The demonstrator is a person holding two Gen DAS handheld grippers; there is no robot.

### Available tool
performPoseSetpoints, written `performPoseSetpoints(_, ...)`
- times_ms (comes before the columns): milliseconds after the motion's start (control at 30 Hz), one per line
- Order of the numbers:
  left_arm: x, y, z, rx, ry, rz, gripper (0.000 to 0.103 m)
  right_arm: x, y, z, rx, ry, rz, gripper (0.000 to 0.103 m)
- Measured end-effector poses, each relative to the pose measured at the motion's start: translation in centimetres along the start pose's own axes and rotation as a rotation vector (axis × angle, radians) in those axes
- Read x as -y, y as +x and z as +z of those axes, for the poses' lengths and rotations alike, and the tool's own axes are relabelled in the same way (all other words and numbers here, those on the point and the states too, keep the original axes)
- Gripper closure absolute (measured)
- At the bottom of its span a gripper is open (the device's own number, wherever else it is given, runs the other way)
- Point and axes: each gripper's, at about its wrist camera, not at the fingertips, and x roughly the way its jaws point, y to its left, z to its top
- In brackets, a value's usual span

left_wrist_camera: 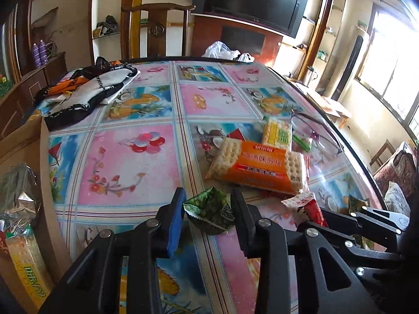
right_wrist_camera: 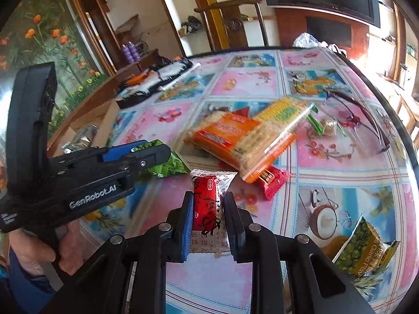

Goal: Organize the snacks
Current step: 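Lift the green packet and red-and-white packet above the table with both grippers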

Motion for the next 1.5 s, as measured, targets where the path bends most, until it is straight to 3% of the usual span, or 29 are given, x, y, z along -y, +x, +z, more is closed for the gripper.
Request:
performPoseSetpoints(200,0.6,0.2,0.0,-0.018,0.037,0.019,0.070,-0.1,-0.2,0.1,0.013,0.003,-0.019,0.079)
performPoseSetpoints(400,1.1,1.5,-0.9,-0.123,0.120,0.059,0.064,0.2,0.2,0.1,-0.007,0.007,-0.024,0.079)
performPoseSetpoints(633,1.2,2.8,-1.9,-0.186,0.140,0.066,0.062,0.3,0.4,0.0,-0.018,0.013,-0.021,0.079)
performPoseSetpoints(733,1.7,2.8,-2.1,-0.160,0.156,0.099,0.067,0.4,0.3,0.0,-0.015,0.014,-0.019,0.079)
performPoseSetpoints(1000,0.7,1.7,-1.3,-0.101,0.087,0.075,0.073,0.4,0.1,0.0,-0.006,0.019,-0.019,0.079)
performPoseSetpoints(1167,0.4,0.3,-0.6,-0.035,0.053,0.039,0.073,0.5,0.2,0.0,-0.007,0.020,-0.017,0.079)
performPoseSetpoints(1500,0.1,-1.3,0.0,0.036,0.027,0.040,0.073,0.4,0.3,0.0,-0.007,0.017,-0.014,0.079)
